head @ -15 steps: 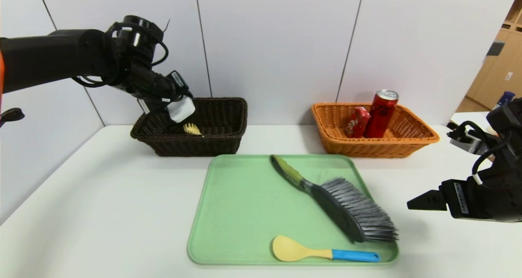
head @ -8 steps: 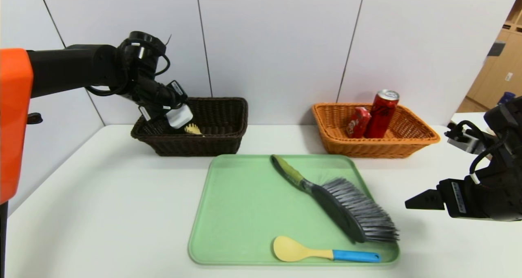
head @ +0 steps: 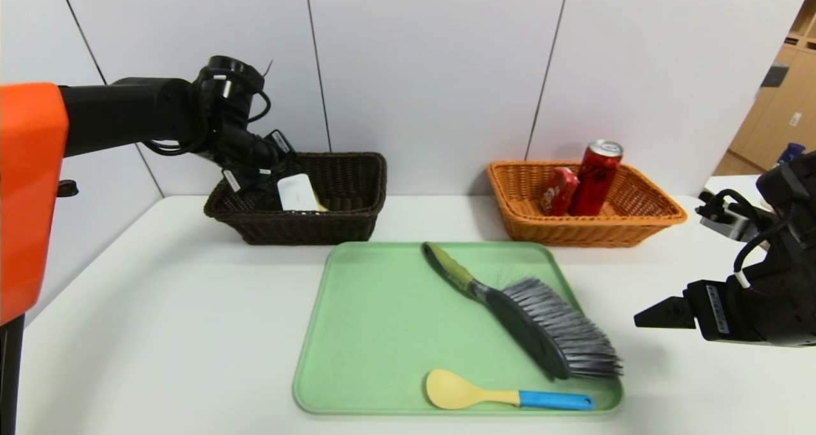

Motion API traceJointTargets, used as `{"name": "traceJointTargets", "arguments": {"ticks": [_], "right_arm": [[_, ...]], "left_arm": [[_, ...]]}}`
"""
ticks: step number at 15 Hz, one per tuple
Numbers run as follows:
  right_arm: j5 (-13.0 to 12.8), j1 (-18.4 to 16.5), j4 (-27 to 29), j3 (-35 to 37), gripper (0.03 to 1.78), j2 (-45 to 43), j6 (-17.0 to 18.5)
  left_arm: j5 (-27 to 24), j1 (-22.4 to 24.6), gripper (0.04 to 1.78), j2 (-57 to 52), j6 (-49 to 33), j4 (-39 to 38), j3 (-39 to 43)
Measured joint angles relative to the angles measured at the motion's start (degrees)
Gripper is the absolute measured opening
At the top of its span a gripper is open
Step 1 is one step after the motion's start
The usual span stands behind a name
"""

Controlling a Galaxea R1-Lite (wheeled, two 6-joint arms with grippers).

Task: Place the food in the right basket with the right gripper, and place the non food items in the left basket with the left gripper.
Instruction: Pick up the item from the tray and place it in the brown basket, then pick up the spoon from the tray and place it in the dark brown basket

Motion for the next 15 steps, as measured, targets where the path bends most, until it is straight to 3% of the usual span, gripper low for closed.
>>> {"name": "traceJointTargets", "arguments": {"ticks": [5,7,9,12,15], "right_arm": [[0.0,0.2,0.0,0.1,1.71,0.0,0.0],[0.1,0.2,0.0,0.2,1.71,0.2,0.1],[0.1,0.3,-0.1,0.2,1.71,0.6,0.1],[0.1,0.6,-0.1,0.2,1.71,1.1,0.1],[0.1,0.6,-0.1,0.2,1.71,1.4,0.2]], "left_arm": [[3.3,-0.5,1.48,-1.5,-0.4,-6.8,0.0],[8.8,-2.8,1.53,-2.5,1.2,-15.3,0.1],[15.5,-6.5,1.57,-3.8,5.9,-18.2,0.1],[18.1,-12.8,1.61,-7.6,7.3,-9.4,0.1],[14.8,-18.6,1.64,-11.6,7.9,3.0,0.0]]}}
